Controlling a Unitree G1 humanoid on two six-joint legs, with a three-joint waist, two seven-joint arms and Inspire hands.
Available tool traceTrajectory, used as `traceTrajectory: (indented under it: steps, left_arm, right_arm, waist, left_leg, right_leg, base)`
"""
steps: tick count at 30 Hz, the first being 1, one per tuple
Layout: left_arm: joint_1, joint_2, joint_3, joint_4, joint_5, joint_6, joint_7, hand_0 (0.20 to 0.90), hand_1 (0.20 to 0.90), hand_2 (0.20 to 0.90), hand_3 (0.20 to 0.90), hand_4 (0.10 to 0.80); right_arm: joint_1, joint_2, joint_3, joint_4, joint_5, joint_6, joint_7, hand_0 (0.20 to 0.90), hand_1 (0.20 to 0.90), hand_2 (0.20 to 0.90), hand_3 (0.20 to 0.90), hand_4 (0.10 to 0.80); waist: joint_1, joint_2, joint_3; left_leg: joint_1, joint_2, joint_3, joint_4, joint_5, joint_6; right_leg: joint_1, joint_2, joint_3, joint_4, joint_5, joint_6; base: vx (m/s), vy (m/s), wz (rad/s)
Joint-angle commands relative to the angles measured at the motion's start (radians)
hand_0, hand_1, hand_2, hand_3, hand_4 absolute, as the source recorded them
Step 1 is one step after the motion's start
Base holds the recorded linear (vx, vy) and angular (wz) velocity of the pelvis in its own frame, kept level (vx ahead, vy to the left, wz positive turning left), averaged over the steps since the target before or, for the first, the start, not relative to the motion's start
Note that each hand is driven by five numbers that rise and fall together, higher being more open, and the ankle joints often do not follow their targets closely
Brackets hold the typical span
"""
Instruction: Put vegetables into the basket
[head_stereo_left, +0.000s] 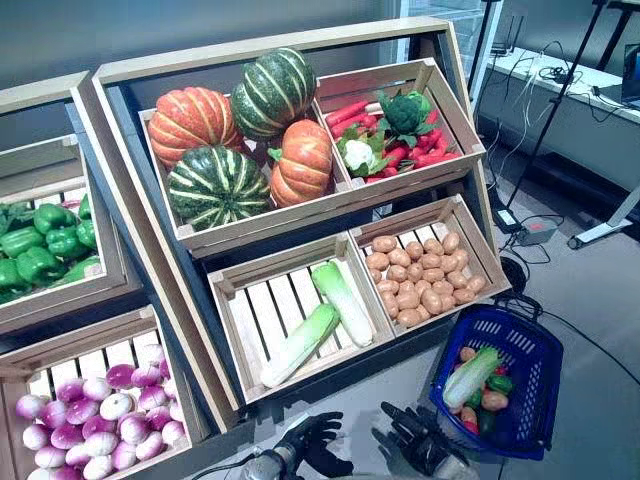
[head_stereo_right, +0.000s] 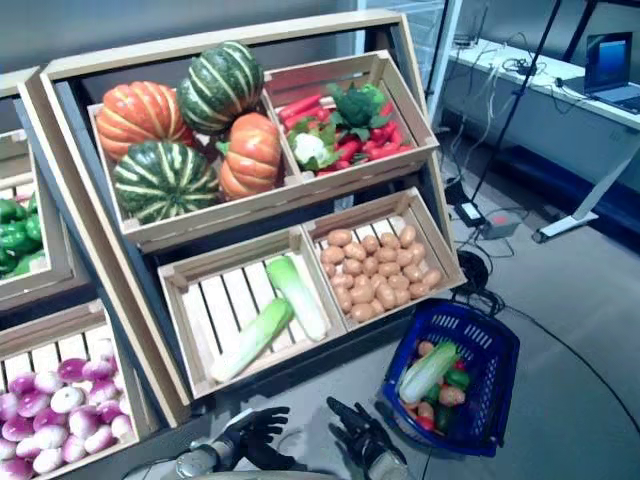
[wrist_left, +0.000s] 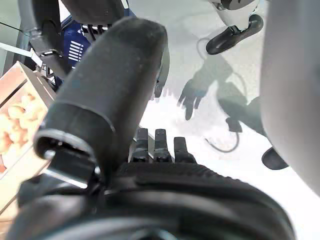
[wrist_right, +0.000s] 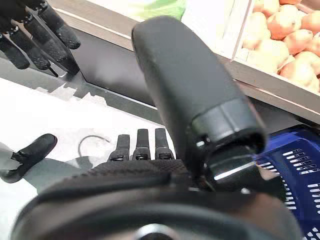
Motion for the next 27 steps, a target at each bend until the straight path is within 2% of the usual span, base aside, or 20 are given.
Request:
traceTrajectory:
  steps: [1,6,10,15,19,23,27]
  left_arm:
    - [-0.142,-0.038,-0.020,0.066,-0.026,-0.059,0.006,0.900,0.900,0.900,0.900,0.800]
    - [-0.146,-0.027,-0.007,0.043,-0.002,-0.131,0.127,0.900,0.900,0.900,0.900,0.800]
    - [-0.148,-0.016,0.010,0.005,-0.006,-0.140,0.167,0.900,0.900,0.900,0.900,0.800]
    - [-0.138,0.001,0.037,-0.037,-0.072,-0.116,0.156,0.900,0.900,0.900,0.900,0.800]
    - [-0.138,0.008,0.045,-0.057,-0.077,-0.120,0.146,0.900,0.900,0.900,0.900,0.800]
    - [-0.139,0.019,0.049,-0.082,-0.079,-0.119,0.107,0.900,0.900,0.900,0.900,0.800]
    - [-0.127,0.045,0.051,-0.161,-0.116,-0.152,0.015,0.900,0.900,0.900,0.900,0.800]
  right_arm:
    - [-0.085,0.037,-0.018,0.043,-0.031,-0.005,0.016,0.900,0.900,0.900,0.900,0.800]
    - [-0.082,0.031,-0.007,0.031,-0.098,-0.036,0.047,0.900,0.900,0.900,0.900,0.800]
    - [-0.078,0.018,0.032,-0.019,-0.226,-0.094,0.035,0.900,0.900,0.900,0.900,0.800]
    - [-0.094,-0.046,0.106,-0.111,-0.555,-0.217,-0.111,0.900,0.900,0.900,0.900,0.800]
    - [-0.107,-0.073,0.135,-0.162,-0.670,-0.236,-0.168,0.900,0.900,0.900,0.900,0.800]
    - [-0.109,-0.087,0.139,-0.189,-0.679,-0.242,-0.187,0.900,0.900,0.900,0.900,0.800]
    - [-0.100,-0.096,0.107,-0.222,-0.624,-0.226,-0.215,0.900,0.900,0.900,0.900,0.800]
  waist:
    - [0.012,0.007,0.035]
    - [0.018,0.005,0.035]
    - [0.023,0.001,0.037]
    - [0.036,-0.009,0.048]
    - [0.043,-0.014,0.057]
    - [0.049,-0.019,0.063]
    - [0.049,-0.022,0.067]
  left_leg:
    - [0.024,0.002,0.020,0.002,-0.058,0.018]
    - [0.026,0.001,0.014,0.002,-0.059,0.019]
    - [0.023,0.000,0.009,0.002,-0.058,0.018]
    - [0.015,-0.002,-0.002,0.002,-0.060,0.019]
    - [0.010,-0.002,-0.007,0.002,-0.063,0.021]
    - [0.010,-0.001,-0.008,0.002,-0.064,0.020]
    - [0.015,0.001,-0.004,0.002,-0.068,0.018]
  right_leg:
    - [-0.041,0.006,0.010,-0.001,0.076,-0.082]
    - [-0.037,0.005,0.006,-0.001,0.076,-0.081]
    - [-0.039,0.003,0.002,-0.001,0.079,-0.081]
    - [-0.041,0.000,-0.007,-0.001,0.080,-0.080]
    - [-0.044,-0.001,-0.010,-0.001,0.081,-0.079]
    - [-0.043,-0.002,-0.013,-0.001,0.081,-0.078]
    - [-0.039,-0.001,-0.013,-0.001,0.080,-0.074]
  base:
    - [0.000,0.000,0.00]
    - [0.000,0.000,0.00]
    - [0.000,0.000,0.00]
    - [-0.013,-0.010,0.01]
    - [-0.027,-0.018,0.03]
    - [-0.014,-0.026,0.06]
    - [0.001,-0.006,0.01]
